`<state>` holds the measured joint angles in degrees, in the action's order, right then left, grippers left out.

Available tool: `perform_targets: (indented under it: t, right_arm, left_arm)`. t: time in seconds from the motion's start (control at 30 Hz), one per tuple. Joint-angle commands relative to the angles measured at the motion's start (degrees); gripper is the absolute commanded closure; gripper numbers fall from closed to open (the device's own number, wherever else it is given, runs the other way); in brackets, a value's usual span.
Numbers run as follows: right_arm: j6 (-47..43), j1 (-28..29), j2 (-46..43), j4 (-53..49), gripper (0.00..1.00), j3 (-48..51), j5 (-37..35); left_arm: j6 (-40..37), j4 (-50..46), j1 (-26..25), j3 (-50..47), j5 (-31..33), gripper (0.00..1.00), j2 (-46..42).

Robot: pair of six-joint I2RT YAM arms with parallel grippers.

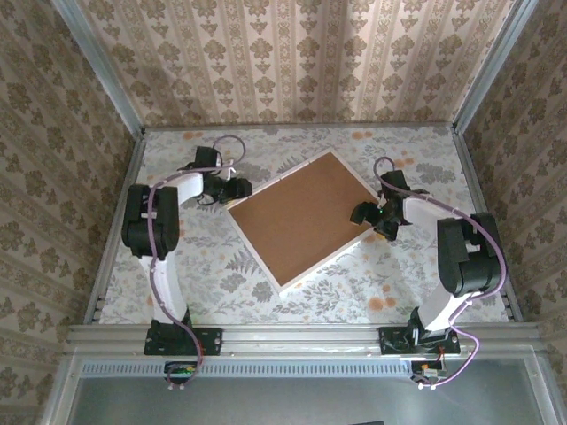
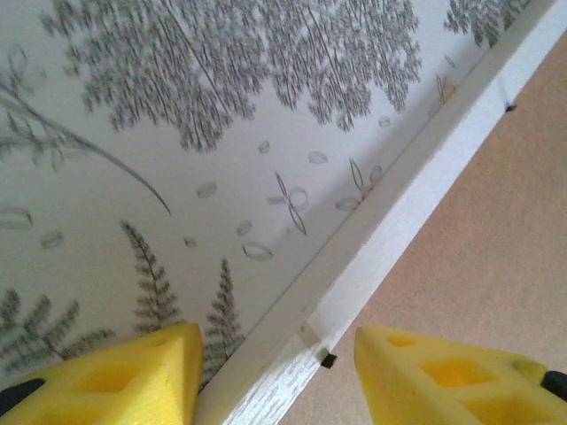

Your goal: Put the photo into the frame

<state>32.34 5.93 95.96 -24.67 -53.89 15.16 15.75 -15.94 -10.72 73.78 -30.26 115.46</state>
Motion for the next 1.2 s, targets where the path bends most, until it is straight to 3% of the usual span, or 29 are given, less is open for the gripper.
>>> perform_targets:
  t: [0.0,0.43,0.57,0.67,0.77,0.93,1.03,1.17]
  right_arm:
    - [-0.7,-0.1,3.5,5.6,0.15,-4.2,3.7]
    - [-10.1,-1.7,15.7,0.3,0.24,-21.0,2.3]
    - [-12.8,-1.7,19.6,-2.0,0.27,-26.0,3.4]
    - [-14.3,-1.8,21.0,-3.7,0.28,-28.6,3.0]
    - [-16.0,-2.4,19.5,-5.8,0.24,-29.0,-2.2]
    - [-16.3,-6.2,13.6,-5.5,0.21,-24.6,-2.4]
    - [-15.8,-8.4,12.2,-5.8,0.26,-22.6,2.4]
    - [-16.2,-8.7,14.5,-7.2,0.42,-23.1,6.3]
  left_arm:
    - [3.7,-2.2,-0.5,-5.4,-4.0,0.43,-3.1]
    - [13.2,9.2,-2.3,-35.6,-9.1,0.45,-23.0]
    - [16.3,11.8,-4.4,-40.5,-11.0,0.48,-27.6]
    - [17.5,12.4,-6.1,-41.7,-12.9,0.50,-28.9]
    - [17.3,11.0,-6.3,-42.0,-12.6,0.51,-30.7]
    - [12.0,4.1,-5.3,-37.9,-1.6,0.46,-33.3]
    - [9.7,3.1,-4.9,-32.5,2.2,0.44,-30.1]
    - [7.8,4.0,-5.3,-24.5,3.0,0.43,-22.9]
